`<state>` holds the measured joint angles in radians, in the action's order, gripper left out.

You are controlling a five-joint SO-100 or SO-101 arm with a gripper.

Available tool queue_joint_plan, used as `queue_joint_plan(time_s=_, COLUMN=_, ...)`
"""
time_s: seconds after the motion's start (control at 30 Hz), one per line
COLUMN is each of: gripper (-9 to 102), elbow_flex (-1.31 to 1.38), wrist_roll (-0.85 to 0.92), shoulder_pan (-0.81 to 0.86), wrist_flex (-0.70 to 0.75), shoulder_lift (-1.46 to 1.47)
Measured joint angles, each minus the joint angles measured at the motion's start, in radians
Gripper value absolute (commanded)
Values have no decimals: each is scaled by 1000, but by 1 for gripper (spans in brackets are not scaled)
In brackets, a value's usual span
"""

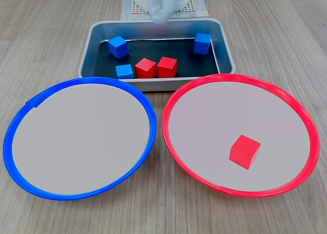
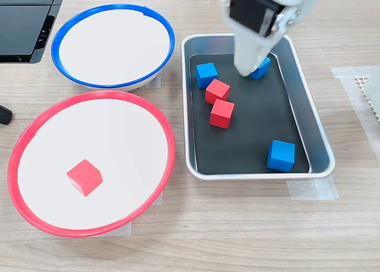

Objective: Move six blocks tray to matching dishes

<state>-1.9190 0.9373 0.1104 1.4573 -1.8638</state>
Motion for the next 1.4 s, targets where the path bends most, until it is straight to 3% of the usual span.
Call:
queue_joint_plan(time_s=0.17, gripper=17, elbow_flex=-281, wrist_roll=365, shoulder_pan=295, wrist_flex=-150, shoulder_lift=-110)
queue_joint_plan(time_s=0.23, gripper=20, elbow_flex=-328, wrist_roll=420, shoulder_pan=341, wrist_flex=-235, shoulder_lift=-120)
queue_joint_plan(time_s=0.5, gripper=15, elbow_flex=-431, wrist_roll=503, shoulder_pan=411, wrist_flex=-360, shoulder_lift=-147)
queue_joint_plan(time_s=0.6, gripper=1, elbow_flex=-495, wrist_roll=517, shoulder_pan=403, wrist_flex=-433, shoulder_lift=-169)
queue_joint_plan(time_s=0.7, gripper=0, elbow_flex=-529, wrist_roll=512, shoulder_pan=377, wrist_flex=-482, shoulder_lift=-192)
queue_joint_plan(time_s=0.83, gripper=0, elbow_flex=-460, wrist_roll=390, shoulder_pan=262, wrist_flex=-446, shoulder_lift=-202)
queue_joint_plan(time_s=0.97, gripper=0, elbow_flex=-206, wrist_roll=100, shoulder_pan=98, wrist_flex=-419, shoulder_lift=-126)
queue_joint_plan(time_s=1.07, gripper=0, elbow_flex=49, wrist_roll=-103, shoulder_pan=69, wrist_flex=-428, shoulder_lift=34)
queue_joint_plan(time_s=1.23, gripper=0, elbow_flex=298, wrist_roll=-133, shoulder_pan=92, wrist_flex=-480, shoulder_lift=307)
queue_joint_plan(time_s=1.4, gripper=17, elbow_flex=434, wrist_roll=-84, shoulder_pan=146, wrist_flex=-581, shoulder_lift=545)
